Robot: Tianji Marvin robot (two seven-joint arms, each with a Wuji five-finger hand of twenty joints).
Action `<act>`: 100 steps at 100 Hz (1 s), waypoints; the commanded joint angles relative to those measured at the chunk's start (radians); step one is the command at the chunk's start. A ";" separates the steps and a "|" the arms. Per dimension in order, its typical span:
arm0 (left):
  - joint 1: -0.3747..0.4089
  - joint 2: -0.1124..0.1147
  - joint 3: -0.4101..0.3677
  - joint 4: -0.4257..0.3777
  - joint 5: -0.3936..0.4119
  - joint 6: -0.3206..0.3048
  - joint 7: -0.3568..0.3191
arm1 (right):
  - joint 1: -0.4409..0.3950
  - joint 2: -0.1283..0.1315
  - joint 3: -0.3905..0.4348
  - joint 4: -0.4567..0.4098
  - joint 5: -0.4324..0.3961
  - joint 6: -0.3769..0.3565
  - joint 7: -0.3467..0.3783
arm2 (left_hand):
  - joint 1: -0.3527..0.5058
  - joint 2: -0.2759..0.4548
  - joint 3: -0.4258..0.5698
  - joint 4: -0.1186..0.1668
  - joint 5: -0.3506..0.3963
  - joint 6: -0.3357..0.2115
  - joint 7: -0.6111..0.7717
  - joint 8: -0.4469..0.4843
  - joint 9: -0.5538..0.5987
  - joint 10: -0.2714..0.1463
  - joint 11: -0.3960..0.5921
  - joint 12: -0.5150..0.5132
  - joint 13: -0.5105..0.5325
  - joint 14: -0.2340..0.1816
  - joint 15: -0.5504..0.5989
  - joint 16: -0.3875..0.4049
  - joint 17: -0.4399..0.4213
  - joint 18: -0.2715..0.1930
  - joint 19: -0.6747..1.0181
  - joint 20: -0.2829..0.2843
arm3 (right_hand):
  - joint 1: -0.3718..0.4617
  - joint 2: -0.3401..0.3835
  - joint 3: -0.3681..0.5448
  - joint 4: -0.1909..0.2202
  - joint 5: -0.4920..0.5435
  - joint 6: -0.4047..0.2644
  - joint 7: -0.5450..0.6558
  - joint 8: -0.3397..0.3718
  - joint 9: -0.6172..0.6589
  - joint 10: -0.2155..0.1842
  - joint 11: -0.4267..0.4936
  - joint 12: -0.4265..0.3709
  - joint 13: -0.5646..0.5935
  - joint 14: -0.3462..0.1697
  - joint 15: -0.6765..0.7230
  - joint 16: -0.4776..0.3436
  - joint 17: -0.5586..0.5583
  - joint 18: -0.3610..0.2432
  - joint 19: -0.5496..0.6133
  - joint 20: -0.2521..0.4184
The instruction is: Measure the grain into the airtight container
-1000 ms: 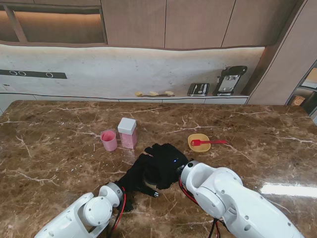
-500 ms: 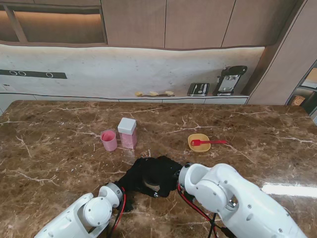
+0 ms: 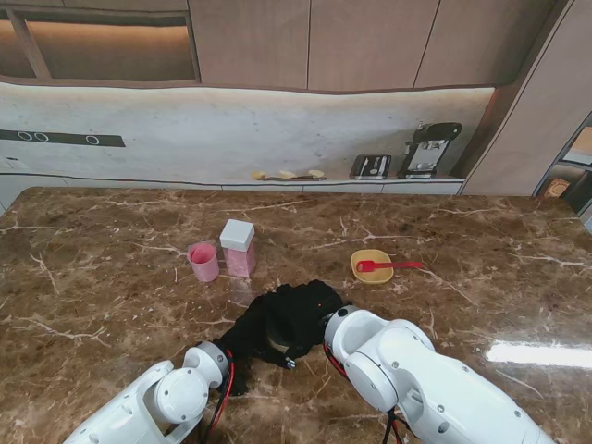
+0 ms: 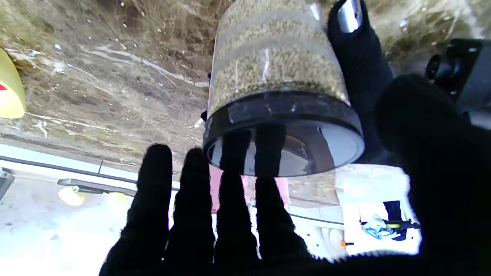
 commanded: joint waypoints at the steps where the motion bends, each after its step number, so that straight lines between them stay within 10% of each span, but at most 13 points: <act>1: 0.025 0.010 0.008 0.038 0.003 0.018 -0.012 | 0.009 -0.005 -0.006 0.015 -0.006 0.010 0.025 | 0.091 0.367 0.245 0.016 0.124 -0.137 0.211 0.079 0.019 -0.013 0.013 -0.003 0.017 0.167 0.033 0.015 0.105 0.318 0.206 0.042 | -0.047 -0.007 0.013 -0.044 0.022 0.004 0.044 0.045 0.033 0.000 0.053 0.049 0.086 0.010 0.080 0.060 0.101 0.028 0.107 0.051; 16: 0.027 0.010 0.006 0.037 0.001 0.018 -0.013 | 0.012 -0.012 -0.016 0.032 0.014 0.026 -0.029 | 0.095 0.367 0.247 0.017 0.125 -0.137 0.211 0.080 0.020 -0.013 0.014 -0.002 0.017 0.168 0.032 0.015 0.104 0.315 0.206 0.043 | 0.184 -0.018 0.095 -0.004 0.200 -0.047 0.146 0.092 0.223 -0.021 0.181 0.123 0.286 -0.004 0.222 0.144 0.297 0.007 0.304 -0.012; 25: 0.028 0.011 0.004 0.036 0.002 0.020 -0.013 | 0.025 0.007 0.007 0.005 0.117 -0.059 0.098 | 0.095 0.367 0.249 0.017 0.126 -0.138 0.212 0.080 0.020 -0.012 0.015 -0.002 0.017 0.168 0.033 0.015 0.104 0.316 0.206 0.043 | 0.325 -0.012 0.231 0.019 0.120 -0.099 -0.059 -0.059 0.049 -0.010 -0.080 -0.083 -0.118 0.070 -0.228 -0.171 0.023 0.008 -0.045 -0.201; 29: 0.028 0.011 0.004 0.035 0.002 0.021 -0.014 | 0.044 0.022 0.010 -0.013 0.164 -0.086 0.182 | 0.094 0.366 0.249 0.017 0.127 -0.139 0.212 0.080 0.021 -0.013 0.015 -0.002 0.017 0.168 0.033 0.015 0.104 0.316 0.206 0.043 | 0.330 -0.003 0.216 0.024 0.000 -0.123 -0.185 -0.127 -0.090 0.005 -0.211 -0.193 -0.315 0.037 -0.358 -0.284 -0.157 -0.029 -0.216 -0.257; 37: 0.027 0.011 0.005 0.035 0.003 0.020 -0.014 | 0.044 0.027 0.018 -0.012 0.203 -0.107 0.183 | 0.093 0.367 0.250 0.017 0.125 -0.138 0.211 0.080 0.020 -0.012 0.015 -0.002 0.017 0.168 0.033 0.015 0.104 0.316 0.206 0.043 | 0.301 -0.057 0.121 0.012 -0.043 -0.154 -0.251 -0.353 -0.130 0.032 -0.352 -0.343 -0.358 0.034 -0.428 -0.403 -0.259 -0.042 -0.309 -0.245; 52: 0.028 0.011 0.005 0.035 0.003 0.020 -0.015 | 0.027 0.015 0.020 0.004 0.163 -0.101 0.118 | 0.093 0.367 0.253 0.017 0.125 -0.138 0.212 0.080 0.020 -0.013 0.016 -0.002 0.017 0.168 0.034 0.016 0.105 0.316 0.206 0.044 | 0.162 -0.088 0.021 -0.020 -0.037 -0.095 -0.246 -0.466 -0.131 0.050 -0.342 -0.333 -0.353 0.043 -0.400 -0.331 -0.242 -0.034 -0.302 -0.231; 65: 0.030 0.012 0.003 0.032 0.004 0.023 -0.016 | 0.023 0.003 0.006 0.025 0.074 -0.075 0.041 | 0.093 0.367 0.254 0.016 0.126 -0.136 0.212 0.080 0.022 -0.012 0.017 -0.002 0.017 0.169 0.035 0.018 0.105 0.317 0.207 0.045 | 0.020 -0.140 0.101 -0.056 -0.048 -0.034 -0.143 -0.129 -0.071 0.032 -0.181 -0.151 -0.174 0.043 -0.224 -0.173 -0.096 -0.012 -0.159 -0.165; 83: 0.029 0.012 0.004 0.032 0.005 0.022 -0.016 | 0.040 -0.004 -0.027 0.045 0.039 -0.043 0.001 | 0.095 0.366 0.252 0.015 0.127 -0.134 0.213 0.081 0.021 -0.011 0.018 -0.002 0.016 0.170 0.035 0.020 0.104 0.317 0.207 0.046 | -0.022 -0.156 0.139 -0.070 0.065 -0.010 0.015 -0.011 0.033 -0.007 0.040 0.022 0.056 -0.001 0.050 0.031 0.119 -0.002 0.049 -0.083; 100: 0.029 0.012 0.004 0.032 0.005 0.021 -0.017 | 0.038 -0.015 -0.040 0.068 0.009 -0.029 -0.083 | 0.098 0.366 0.251 0.015 0.127 -0.135 0.216 0.083 0.022 -0.011 0.018 -0.002 0.016 0.170 0.035 0.020 0.104 0.317 0.206 0.045 | 0.121 -0.135 0.146 -0.054 0.221 -0.065 0.145 0.056 0.213 -0.040 0.161 0.095 0.235 -0.034 0.237 0.139 0.299 -0.015 0.233 -0.076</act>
